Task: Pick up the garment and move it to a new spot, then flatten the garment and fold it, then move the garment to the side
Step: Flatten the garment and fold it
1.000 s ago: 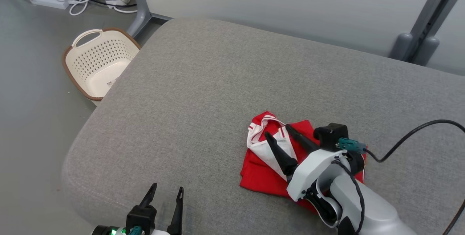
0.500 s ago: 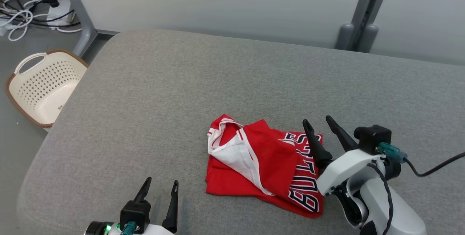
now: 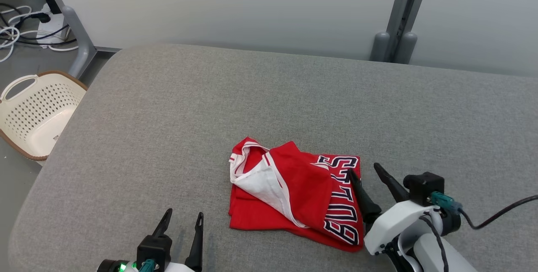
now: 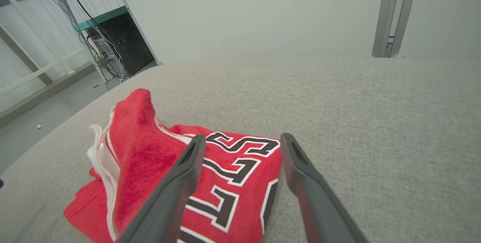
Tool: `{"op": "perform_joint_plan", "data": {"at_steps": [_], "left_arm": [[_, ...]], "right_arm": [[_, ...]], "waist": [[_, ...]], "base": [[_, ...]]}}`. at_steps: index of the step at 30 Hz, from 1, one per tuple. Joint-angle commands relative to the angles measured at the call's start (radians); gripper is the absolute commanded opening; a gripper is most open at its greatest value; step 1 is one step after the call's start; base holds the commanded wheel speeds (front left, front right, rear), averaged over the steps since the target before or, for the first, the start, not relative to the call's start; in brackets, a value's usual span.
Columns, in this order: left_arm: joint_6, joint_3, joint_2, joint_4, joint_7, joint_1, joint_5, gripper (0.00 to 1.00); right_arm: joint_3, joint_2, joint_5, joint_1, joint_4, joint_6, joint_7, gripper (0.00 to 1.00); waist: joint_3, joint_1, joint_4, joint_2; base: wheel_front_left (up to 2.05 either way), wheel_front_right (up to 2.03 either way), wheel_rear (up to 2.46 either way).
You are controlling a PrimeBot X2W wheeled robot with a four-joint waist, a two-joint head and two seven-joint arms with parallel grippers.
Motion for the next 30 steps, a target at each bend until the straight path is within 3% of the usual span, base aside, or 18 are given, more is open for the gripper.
{"op": "perform_joint_plan", "data": {"at_steps": [1, 13, 19, 20, 21, 22, 23, 24, 25, 30], "left_arm": [[-0.004, 0.003, 0.004, 0.0, -0.004, 0.001, 0.002, 1.0], [0.01, -0.015, 0.004, 0.006, -0.004, -0.012, -0.022, 1.0], [0.015, -0.027, 0.004, 0.003, -0.004, -0.014, -0.037, 1.0], [0.016, -0.029, 0.004, 0.002, -0.004, -0.014, -0.039, 1.0], [0.018, -0.03, 0.004, 0.001, -0.004, -0.014, -0.041, 1.0], [0.02, -0.031, 0.004, 0.0, -0.004, -0.013, -0.042, 1.0], [0.02, -0.031, 0.004, 0.0, -0.004, -0.013, -0.042, 1.0], [0.021, -0.031, 0.004, -0.002, -0.004, -0.012, -0.044, 1.0], [0.021, -0.032, 0.004, -0.003, -0.004, -0.012, -0.045, 1.0], [0.027, -0.031, 0.004, -0.009, -0.004, -0.01, -0.05, 1.0]], "right_arm": [[0.016, 0.0, -0.005, -0.011, -0.001, 0.0, -0.006, 1.0], [0.276, -0.019, 0.033, -0.183, 0.024, 0.0, 0.137, 1.0], [0.355, -0.04, 0.069, -0.262, 0.067, 0.0, 0.195, 1.0], [0.366, -0.041, 0.077, -0.272, 0.072, 0.0, 0.198, 0.95], [0.376, -0.043, 0.085, -0.279, 0.077, 0.0, 0.202, 0.8], [0.388, -0.043, 0.091, -0.283, 0.079, 0.0, 0.203, 0.53], [0.388, -0.043, 0.091, -0.283, 0.079, 0.0, 0.203, 0.53], [0.399, -0.045, 0.096, -0.289, 0.081, 0.0, 0.199, 0.36], [0.41, -0.046, 0.103, -0.293, 0.082, 0.0, 0.196, 0.0], [0.477, -0.039, 0.148, -0.296, 0.052, 0.0, 0.179, 0.0]], "waist": [[0.001, 0.0, 0.004, -0.0001], [0.016, 0.0, 0.049, -0.0001], [0.024, 0.0, 0.075, -0.0001], [0.026, 0.0, 0.079, -0.0001], [0.027, 0.0, 0.081, -0.0001], [0.028, 0.0, 0.083, -0.0001], [0.028, 0.0, 0.083, -0.0001], [0.029, 0.0, 0.084, -0.0001], [0.031, 0.0, 0.085, -0.0001], [0.033, 0.0, 0.079, -0.0001]], "base": [[0.0, 0.0, 0.0], [0.0, 0.0, 0.0], [0.0, 0.0, 0.0], [0.0, 0.0, 0.0], [0.0, 0.0, 0.0], [0.0, 0.0, 0.0], [0.0, 0.0, 0.0], [0.0, 0.0, 0.0], [0.0, 0.0, 0.0], [0.0, 0.0, 0.0]]}}
